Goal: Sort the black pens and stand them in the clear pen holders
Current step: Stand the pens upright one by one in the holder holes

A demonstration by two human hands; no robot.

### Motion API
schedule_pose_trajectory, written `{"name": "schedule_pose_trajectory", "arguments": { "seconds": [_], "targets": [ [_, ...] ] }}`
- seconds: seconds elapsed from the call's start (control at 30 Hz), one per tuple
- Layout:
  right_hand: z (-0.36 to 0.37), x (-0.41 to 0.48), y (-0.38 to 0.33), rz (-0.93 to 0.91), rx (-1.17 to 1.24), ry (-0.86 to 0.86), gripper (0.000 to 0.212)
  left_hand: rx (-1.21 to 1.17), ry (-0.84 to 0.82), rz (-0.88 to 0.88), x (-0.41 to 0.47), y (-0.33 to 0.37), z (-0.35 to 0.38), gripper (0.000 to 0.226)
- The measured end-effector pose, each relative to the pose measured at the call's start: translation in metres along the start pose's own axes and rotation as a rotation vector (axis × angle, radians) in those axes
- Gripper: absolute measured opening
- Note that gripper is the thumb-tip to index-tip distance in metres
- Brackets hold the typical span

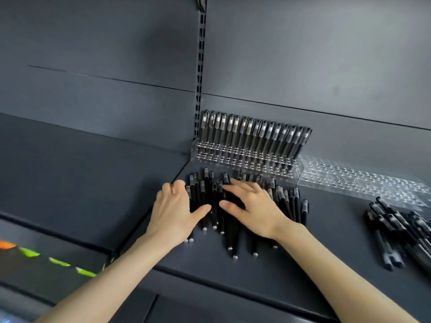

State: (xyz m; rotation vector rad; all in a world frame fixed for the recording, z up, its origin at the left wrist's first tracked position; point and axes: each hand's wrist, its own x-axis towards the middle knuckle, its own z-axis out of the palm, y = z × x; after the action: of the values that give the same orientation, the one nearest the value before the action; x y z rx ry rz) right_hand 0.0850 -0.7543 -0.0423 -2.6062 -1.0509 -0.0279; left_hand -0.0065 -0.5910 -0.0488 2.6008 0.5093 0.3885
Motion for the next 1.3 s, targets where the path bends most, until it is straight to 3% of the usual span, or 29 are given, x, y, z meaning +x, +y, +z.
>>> {"name": "schedule_pose_trajectory", "arguments": {
  "seconds": [0.17, 0.27, 0.33, 0.6, 0.7, 0.77, 0.83, 0.9, 1.03, 1.2, 1.3],
  "targets": [
    [0.004, 0.0, 0.001, -0.015, -0.054, -0.029, 0.056, -0.195, -0.088, -0.117, 0.015, 0.009, -0.006, 0.071],
    [0.003, -0.002, 0.001, -0.022, -0.062, -0.033, 0.056, -0.199, -0.149, -0.154, 0.027, 0.007, -0.01, 0.045],
    [0.003, -0.002, 0.001, -0.025, -0.064, -0.04, 0.056, -0.164, -0.149, -0.121, 0.032, 0.003, -0.01, 0.028],
    [0.001, -0.004, 0.0, -0.02, -0.044, -0.04, 0.055, 0.054, -0.08, -0.012, 0.03, 0.005, -0.003, 0.028],
    [0.001, -0.004, 0.0, -0.025, -0.041, -0.03, 0.054, -0.044, -0.001, 0.004, 0.028, 0.002, -0.003, 0.03],
    [-0.001, -0.003, 0.0, -0.045, -0.013, 0.033, 0.053, -0.274, 0.003, 0.04, 0.026, 0.001, -0.006, 0.031],
    [-0.007, 0.0, -0.006, -0.059, 0.168, 0.151, 0.048, -0.612, -0.049, 0.093, 0.022, -0.001, -0.012, 0.025],
    [-0.018, 0.004, -0.018, -0.044, 0.5, 0.236, 0.041, -0.722, -0.078, 0.18, 0.02, 0.0, -0.015, 0.02],
    [-0.038, 0.029, -0.041, 0.011, 0.911, 0.394, 0.022, -0.536, -0.001, 0.396, 0.032, -0.002, -0.017, 0.017],
    [-0.043, 0.065, -0.047, 0.091, 0.976, 0.562, 0.03, -0.595, -0.116, 0.44, 0.065, -0.009, -0.022, 0.021],
    [-0.047, 0.087, -0.045, 0.095, 1.089, 0.673, 0.015, -0.515, -0.108, 0.436, 0.096, -0.025, -0.024, 0.021]
  ]
}}
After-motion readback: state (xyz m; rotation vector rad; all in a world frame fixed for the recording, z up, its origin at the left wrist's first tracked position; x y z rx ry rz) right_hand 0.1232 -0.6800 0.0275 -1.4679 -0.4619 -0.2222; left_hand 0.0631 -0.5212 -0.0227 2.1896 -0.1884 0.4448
